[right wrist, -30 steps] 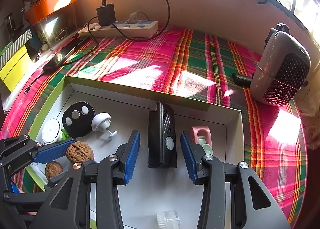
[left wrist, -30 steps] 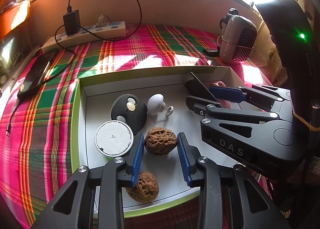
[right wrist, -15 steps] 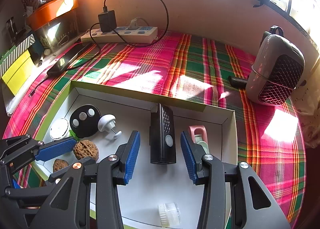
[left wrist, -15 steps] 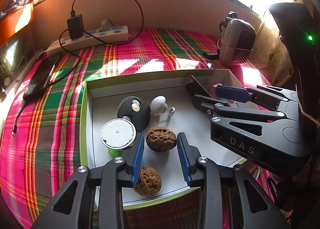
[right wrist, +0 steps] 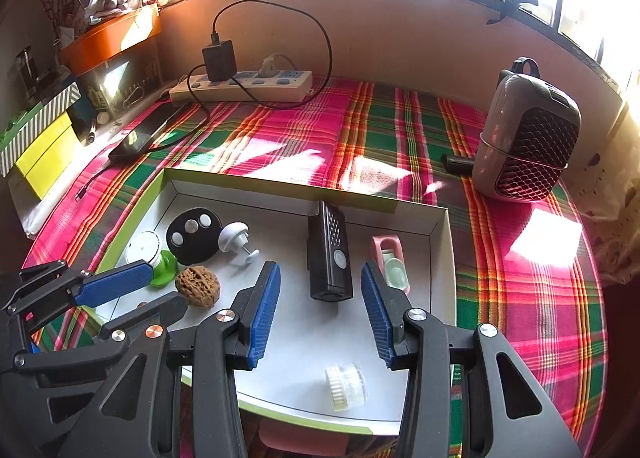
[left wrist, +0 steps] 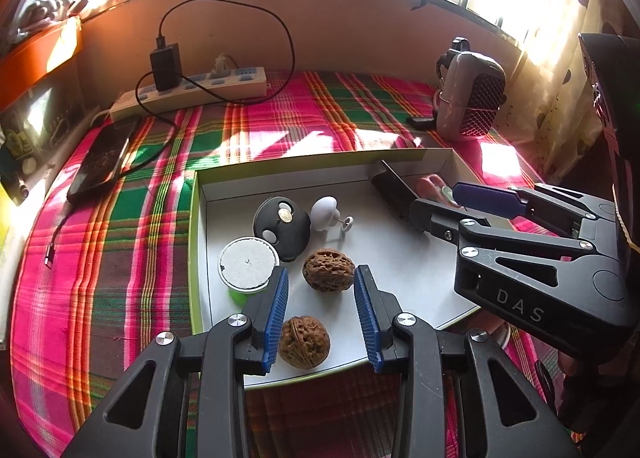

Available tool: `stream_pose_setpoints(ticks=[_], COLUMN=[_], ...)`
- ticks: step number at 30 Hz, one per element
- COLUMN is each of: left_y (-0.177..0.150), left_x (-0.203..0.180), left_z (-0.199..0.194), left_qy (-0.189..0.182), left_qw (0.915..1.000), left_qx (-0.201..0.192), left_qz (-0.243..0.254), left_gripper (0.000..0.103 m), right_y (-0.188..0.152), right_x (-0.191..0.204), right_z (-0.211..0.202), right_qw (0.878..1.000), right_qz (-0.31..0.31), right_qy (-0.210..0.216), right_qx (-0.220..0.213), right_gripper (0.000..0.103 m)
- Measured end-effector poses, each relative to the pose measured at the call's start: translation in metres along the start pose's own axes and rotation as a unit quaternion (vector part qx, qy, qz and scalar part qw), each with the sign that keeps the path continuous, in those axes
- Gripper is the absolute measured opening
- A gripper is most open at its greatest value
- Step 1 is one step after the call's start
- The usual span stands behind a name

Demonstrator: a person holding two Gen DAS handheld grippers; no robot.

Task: Organize objects
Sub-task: 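Withdraw both open tools from the box toward the remaining items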

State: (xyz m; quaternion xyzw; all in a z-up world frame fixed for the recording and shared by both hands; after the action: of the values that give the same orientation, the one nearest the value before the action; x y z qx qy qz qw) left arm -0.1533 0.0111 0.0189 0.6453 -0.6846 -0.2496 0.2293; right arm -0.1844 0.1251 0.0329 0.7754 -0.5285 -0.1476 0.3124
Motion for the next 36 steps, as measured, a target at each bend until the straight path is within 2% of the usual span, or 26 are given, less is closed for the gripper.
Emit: stream_pose_setpoints(ticks=[16,22,36], left_y=[-0.010,-0.017,-0.040], left_x=[0.006,0.006,-0.003], left_z=[-0.027,-0.041,-0.045], left_qy=[0.005,-0.008,-0.032], left_qw=[0.9997,0.9993,0.9992], left_qx=[-0.023,-0.034,-0.025], left_qz=[-0.009,-0.011,0.000], left_gripper=[0.032,0.032,0.032], right_y=[-0.023,-0.043,-0.083], right_x=[0.005,0.003,-0.009], right_z=[-0.036,-0.050,-0.068], right_qw=[0.999,0.999,0.996], right_qz=[0.019,0.028,0.068], right_qy=[-0.013,-0.023,-0.047], right_qx=[-0.028,-0.031,-0.032], right_gripper=[0.044,0.044,0.044])
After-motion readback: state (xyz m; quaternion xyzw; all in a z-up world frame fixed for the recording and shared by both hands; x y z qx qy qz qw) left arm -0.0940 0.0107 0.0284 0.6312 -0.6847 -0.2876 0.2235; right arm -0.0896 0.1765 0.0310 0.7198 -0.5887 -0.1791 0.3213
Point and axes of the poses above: each gripper's, at about its wrist camera, not at the fingertips, and z roughly the way its jaws point, x to its left, y to its top, the point moved 2 cm from there along z, roughly the way its jaws point, and after that the axes turned 8 degrees about y, right-handed, at the moved point
